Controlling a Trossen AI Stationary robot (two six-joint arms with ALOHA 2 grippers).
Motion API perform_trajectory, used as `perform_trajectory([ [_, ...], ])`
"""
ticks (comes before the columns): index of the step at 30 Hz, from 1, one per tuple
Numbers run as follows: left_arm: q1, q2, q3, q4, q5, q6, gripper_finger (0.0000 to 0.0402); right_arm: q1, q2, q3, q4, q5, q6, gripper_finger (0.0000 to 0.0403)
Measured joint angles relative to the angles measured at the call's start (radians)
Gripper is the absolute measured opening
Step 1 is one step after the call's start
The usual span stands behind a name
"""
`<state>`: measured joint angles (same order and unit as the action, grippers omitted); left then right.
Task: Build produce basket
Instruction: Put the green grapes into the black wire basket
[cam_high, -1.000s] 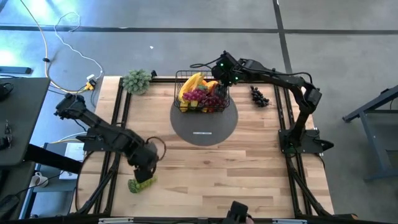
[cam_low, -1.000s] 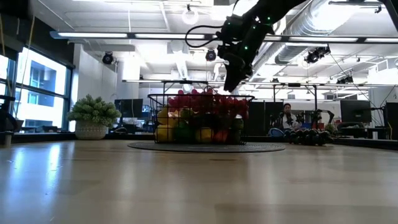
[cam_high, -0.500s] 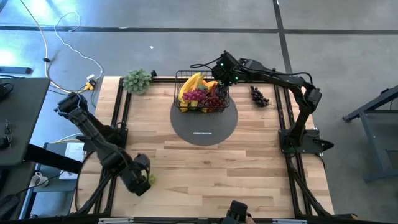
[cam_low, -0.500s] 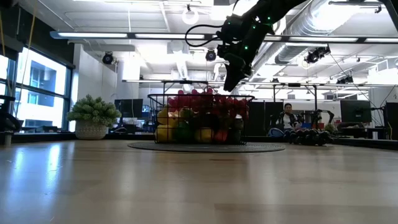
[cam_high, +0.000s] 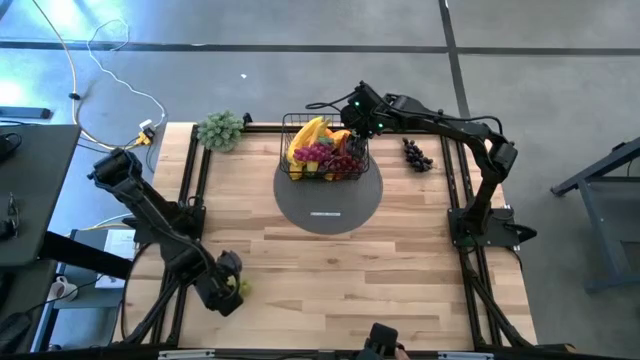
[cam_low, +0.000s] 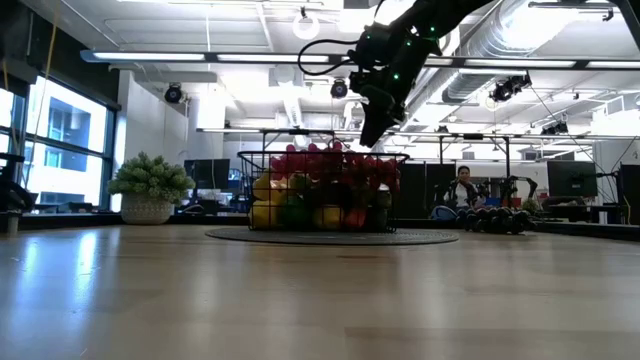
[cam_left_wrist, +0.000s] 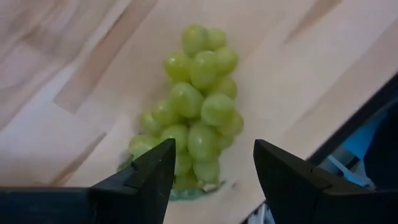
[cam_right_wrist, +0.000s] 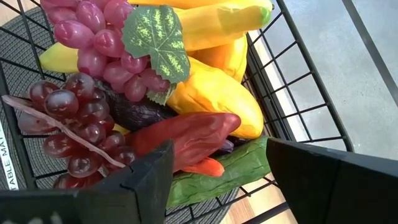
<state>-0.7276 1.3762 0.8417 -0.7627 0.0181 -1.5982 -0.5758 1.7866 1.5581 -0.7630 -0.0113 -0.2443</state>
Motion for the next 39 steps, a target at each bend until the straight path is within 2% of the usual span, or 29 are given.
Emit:
perform_trajectory([
  [11,0.038,0.047,-0.085,0.167,0.014,0.072,0.0207,0.000,0.000,0.000,-0.003,0.000,0.000,0.0238],
  [20,0.071,0.155,-0.085,0.179,0.111,0.124,0.0202,0.000,0.000,0.000,-0.003,0.000,0.001,0.0238],
  [24,0.087,0.161,-0.085,0.180,0.123,0.137,0.0163,0.000,0.000,0.000,-0.002,0.000,0.001,0.0238],
  [32,0.107,0.138,-0.086,0.192,0.121,0.171,0.0029,0.000,0.000,0.000,-0.002,0.000,0.001,0.0238],
  [39,0.164,0.068,-0.087,0.195,0.082,0.188,0.0023,-0.014,-0.008,0.000,-0.001,0.000,0.001,0.0238],
])
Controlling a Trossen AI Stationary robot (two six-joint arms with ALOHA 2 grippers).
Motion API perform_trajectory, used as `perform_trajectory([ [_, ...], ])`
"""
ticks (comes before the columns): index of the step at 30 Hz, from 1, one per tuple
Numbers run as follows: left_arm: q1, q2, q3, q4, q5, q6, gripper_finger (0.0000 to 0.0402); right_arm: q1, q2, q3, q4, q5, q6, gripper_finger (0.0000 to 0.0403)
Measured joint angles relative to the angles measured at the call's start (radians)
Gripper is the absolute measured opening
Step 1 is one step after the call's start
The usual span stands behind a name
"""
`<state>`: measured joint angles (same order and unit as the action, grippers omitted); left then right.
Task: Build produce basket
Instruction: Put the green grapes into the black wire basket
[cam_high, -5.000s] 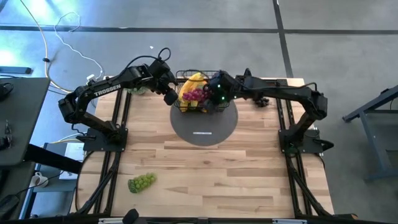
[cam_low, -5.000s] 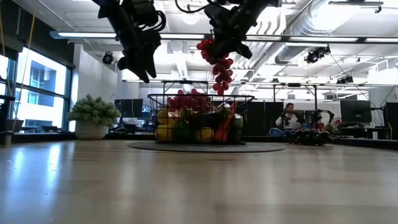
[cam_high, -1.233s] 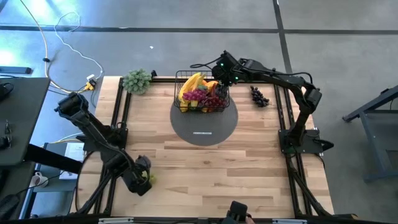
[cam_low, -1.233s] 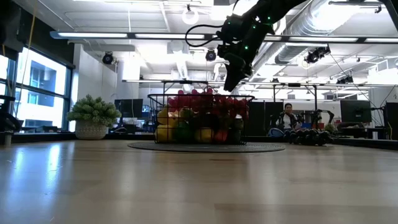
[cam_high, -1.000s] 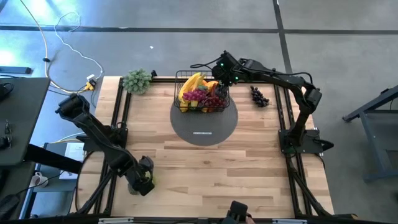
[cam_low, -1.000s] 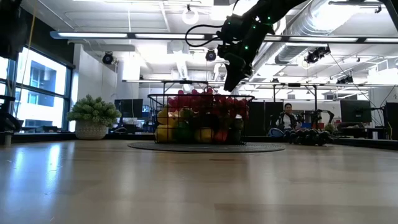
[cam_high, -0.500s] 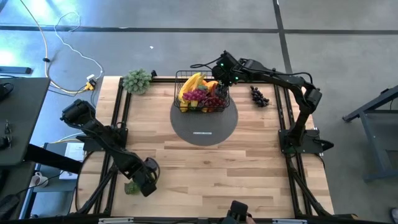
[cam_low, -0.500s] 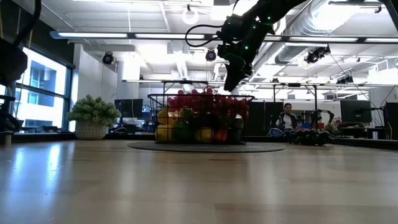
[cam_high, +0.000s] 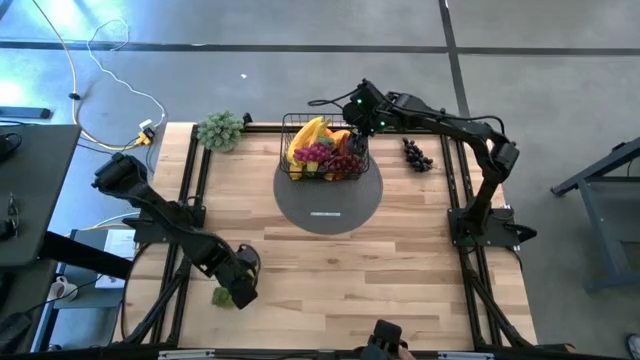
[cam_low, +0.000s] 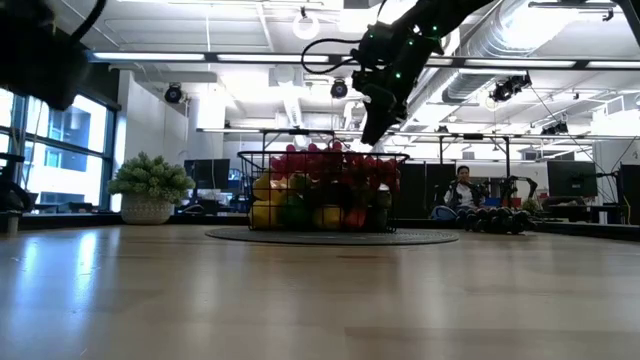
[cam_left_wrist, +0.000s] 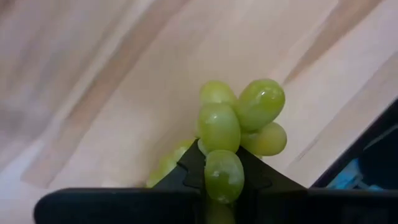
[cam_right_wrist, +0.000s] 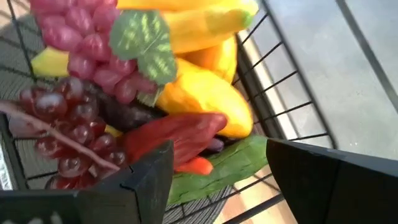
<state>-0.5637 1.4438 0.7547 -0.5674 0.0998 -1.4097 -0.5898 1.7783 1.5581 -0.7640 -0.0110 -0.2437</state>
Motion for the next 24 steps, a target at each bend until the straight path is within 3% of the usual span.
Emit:
perform_trajectory([
  [11,0.149,-0.160,0.000,-0.018,-0.151,0.072,0.0022,-0.046,-0.047,0.000,0.004,0.000,0.008,0.0238],
  [24,0.446,-0.283,0.001,-0.009,-0.255,0.366,0.0022,-0.052,-0.053,0.000,-0.013,0.000,0.065,0.0238],
])
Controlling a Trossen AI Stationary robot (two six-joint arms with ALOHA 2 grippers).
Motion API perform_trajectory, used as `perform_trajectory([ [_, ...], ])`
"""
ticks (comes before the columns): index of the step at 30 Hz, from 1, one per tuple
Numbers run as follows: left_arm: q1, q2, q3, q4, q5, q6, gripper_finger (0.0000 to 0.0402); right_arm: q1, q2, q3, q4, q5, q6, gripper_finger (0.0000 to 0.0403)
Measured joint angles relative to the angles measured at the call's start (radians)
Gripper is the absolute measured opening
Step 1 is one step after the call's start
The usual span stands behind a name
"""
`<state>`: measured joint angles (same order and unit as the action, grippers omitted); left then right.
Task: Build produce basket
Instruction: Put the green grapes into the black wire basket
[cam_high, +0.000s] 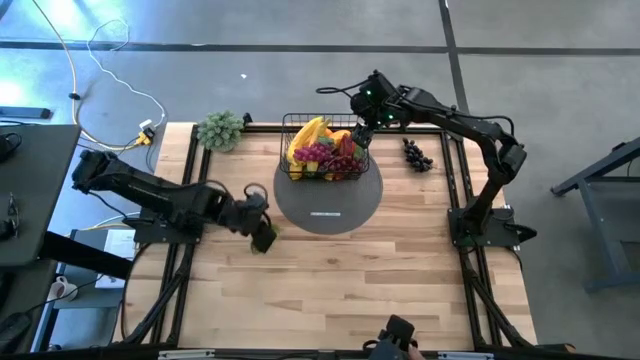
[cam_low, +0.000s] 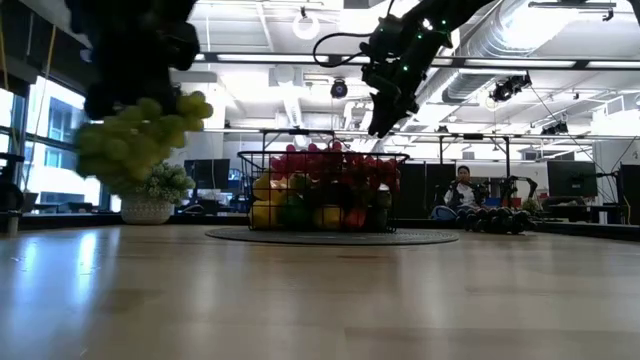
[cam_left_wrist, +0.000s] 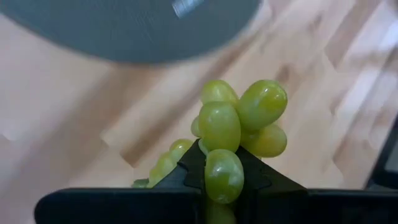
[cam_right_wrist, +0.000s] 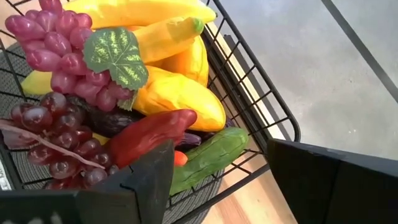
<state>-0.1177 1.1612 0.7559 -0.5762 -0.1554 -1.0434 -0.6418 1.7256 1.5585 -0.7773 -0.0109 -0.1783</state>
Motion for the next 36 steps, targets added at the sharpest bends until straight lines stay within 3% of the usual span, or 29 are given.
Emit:
perform_trajectory([
  [5,0.138,-0.033,0.000,0.042,-0.015,0.160,0.0022,0.001,0.000,0.000,0.000,0.000,0.045,0.0238],
  [13,0.337,-0.040,0.000,0.249,0.016,0.437,0.0022,0.001,0.000,0.000,-0.016,0.000,0.159,0.0238],
  [28,0.591,-0.037,0.000,0.618,0.024,0.883,0.0022,0.001,0.000,0.000,-0.050,0.000,0.381,0.0238],
  [36,0.690,0.050,0.002,0.699,0.169,0.977,0.0022,0.001,0.000,0.000,-0.049,0.000,0.464,0.0238],
])
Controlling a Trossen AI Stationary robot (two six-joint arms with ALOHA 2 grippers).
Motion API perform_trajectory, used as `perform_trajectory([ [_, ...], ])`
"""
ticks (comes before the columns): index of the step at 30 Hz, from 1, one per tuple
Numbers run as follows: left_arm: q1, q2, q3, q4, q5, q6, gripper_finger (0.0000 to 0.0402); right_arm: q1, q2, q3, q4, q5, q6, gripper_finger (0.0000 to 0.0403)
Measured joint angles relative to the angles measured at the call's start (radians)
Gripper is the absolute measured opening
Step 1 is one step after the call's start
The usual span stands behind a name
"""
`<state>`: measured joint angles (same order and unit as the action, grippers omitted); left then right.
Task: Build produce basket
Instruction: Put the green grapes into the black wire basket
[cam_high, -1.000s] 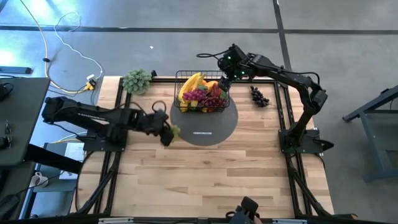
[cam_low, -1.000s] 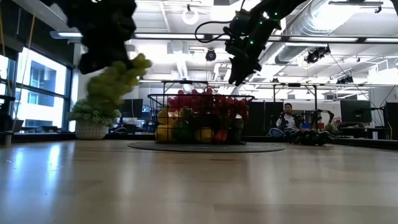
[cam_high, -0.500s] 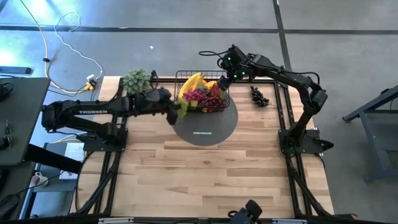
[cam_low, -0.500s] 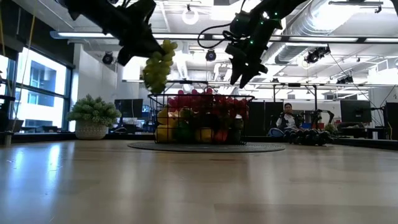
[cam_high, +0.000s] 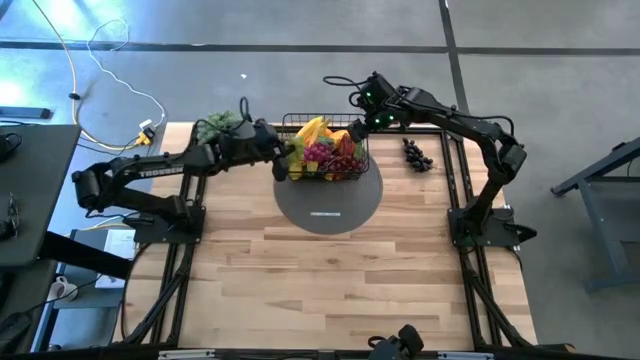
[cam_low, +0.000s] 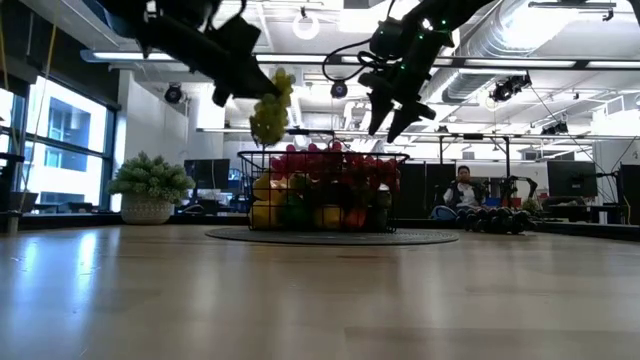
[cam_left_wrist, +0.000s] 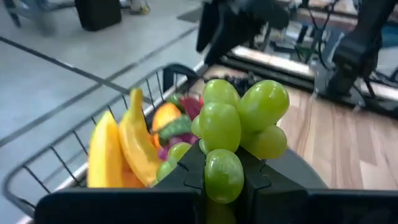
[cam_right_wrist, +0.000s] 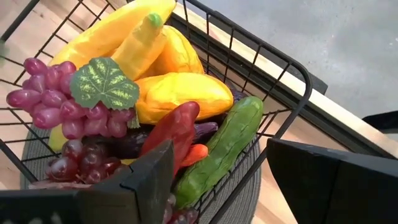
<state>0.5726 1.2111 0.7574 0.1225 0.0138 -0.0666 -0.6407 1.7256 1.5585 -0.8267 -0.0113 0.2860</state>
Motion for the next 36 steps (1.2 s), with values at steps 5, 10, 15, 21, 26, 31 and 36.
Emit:
perform_trajectory([
  [5,0.006,0.076,0.000,-0.006,0.010,0.000,0.0022,0.002,0.000,0.000,0.000,0.000,0.031,0.0238],
  [10,0.006,0.137,0.000,0.002,-0.006,0.000,0.0025,0.018,0.000,0.000,0.000,0.012,0.031,0.0238],
  [15,0.006,0.186,0.000,0.013,-0.023,0.000,0.0039,0.036,0.000,0.000,-0.002,0.021,0.066,0.0238],
  [21,0.006,0.206,0.000,0.010,0.005,0.001,0.0069,0.041,0.000,0.000,-0.038,0.037,0.137,0.0238],
  [26,0.003,0.204,0.000,0.010,0.001,0.059,0.0107,0.041,0.000,0.000,-0.064,0.042,0.164,0.0238],
  [31,0.003,0.203,0.000,0.010,0.001,0.072,0.0151,0.041,0.000,0.000,-0.073,0.042,0.187,0.0238],
  [36,0.003,0.203,0.002,0.007,0.000,0.042,0.0196,0.041,0.000,0.000,-0.078,0.042,0.208,0.0238],
])
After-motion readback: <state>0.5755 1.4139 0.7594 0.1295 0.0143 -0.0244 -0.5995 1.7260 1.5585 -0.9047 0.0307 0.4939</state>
